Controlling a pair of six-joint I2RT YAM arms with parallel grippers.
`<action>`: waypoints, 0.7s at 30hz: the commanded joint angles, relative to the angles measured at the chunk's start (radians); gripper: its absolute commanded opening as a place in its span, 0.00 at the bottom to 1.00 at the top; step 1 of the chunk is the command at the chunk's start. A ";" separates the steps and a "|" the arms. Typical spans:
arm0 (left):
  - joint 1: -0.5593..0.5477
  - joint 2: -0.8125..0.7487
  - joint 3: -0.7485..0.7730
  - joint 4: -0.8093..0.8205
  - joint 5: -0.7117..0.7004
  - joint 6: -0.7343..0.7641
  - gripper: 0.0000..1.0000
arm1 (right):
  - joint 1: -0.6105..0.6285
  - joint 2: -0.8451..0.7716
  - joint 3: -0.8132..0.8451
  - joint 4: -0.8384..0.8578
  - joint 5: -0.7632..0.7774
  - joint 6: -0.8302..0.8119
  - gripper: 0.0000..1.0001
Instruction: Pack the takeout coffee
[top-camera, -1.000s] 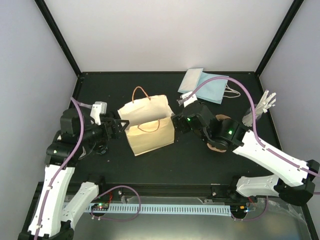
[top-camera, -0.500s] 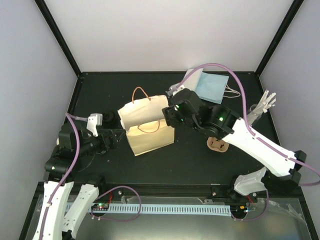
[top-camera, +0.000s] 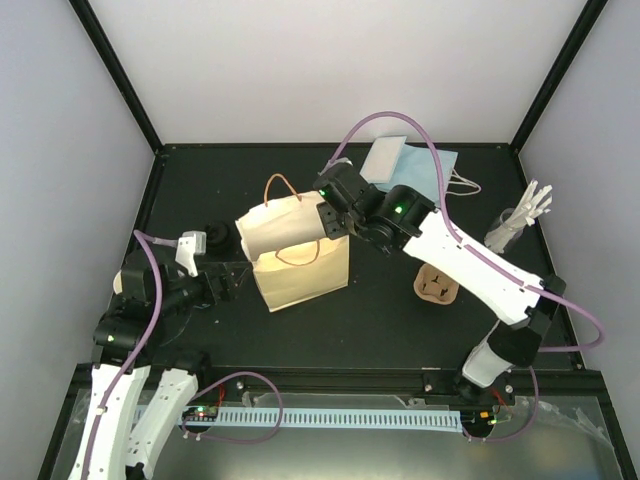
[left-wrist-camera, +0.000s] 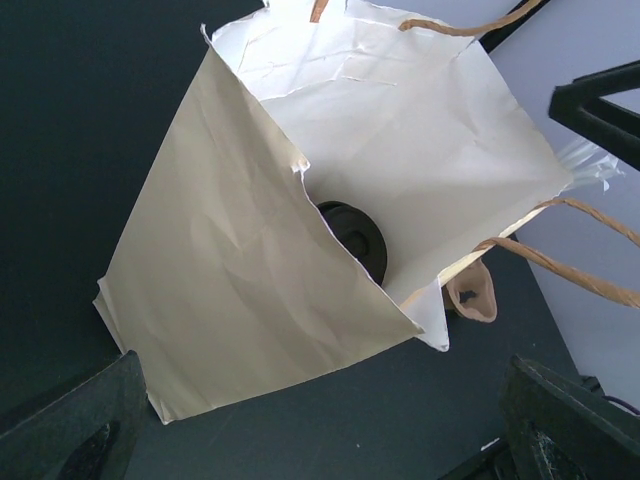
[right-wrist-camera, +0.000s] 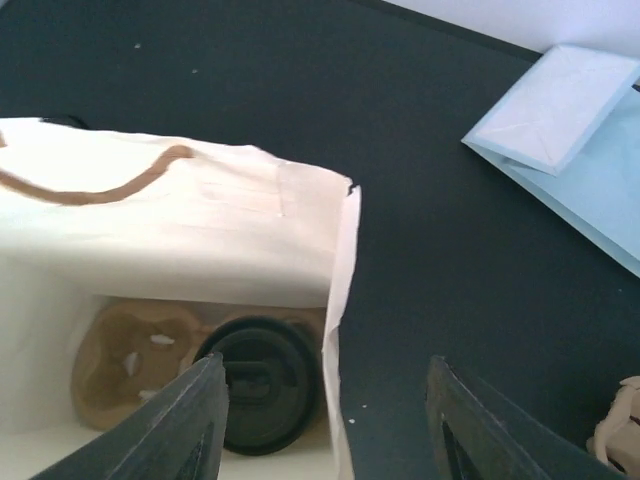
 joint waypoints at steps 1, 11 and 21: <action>-0.003 -0.017 0.002 0.026 -0.016 -0.010 0.99 | -0.030 0.043 0.027 -0.024 0.037 0.009 0.56; -0.003 -0.018 0.008 0.014 -0.056 0.012 0.99 | -0.061 0.123 0.065 -0.010 -0.009 -0.017 0.32; -0.004 0.002 0.022 0.017 -0.082 0.019 0.99 | -0.163 0.115 0.088 0.013 -0.048 -0.048 0.05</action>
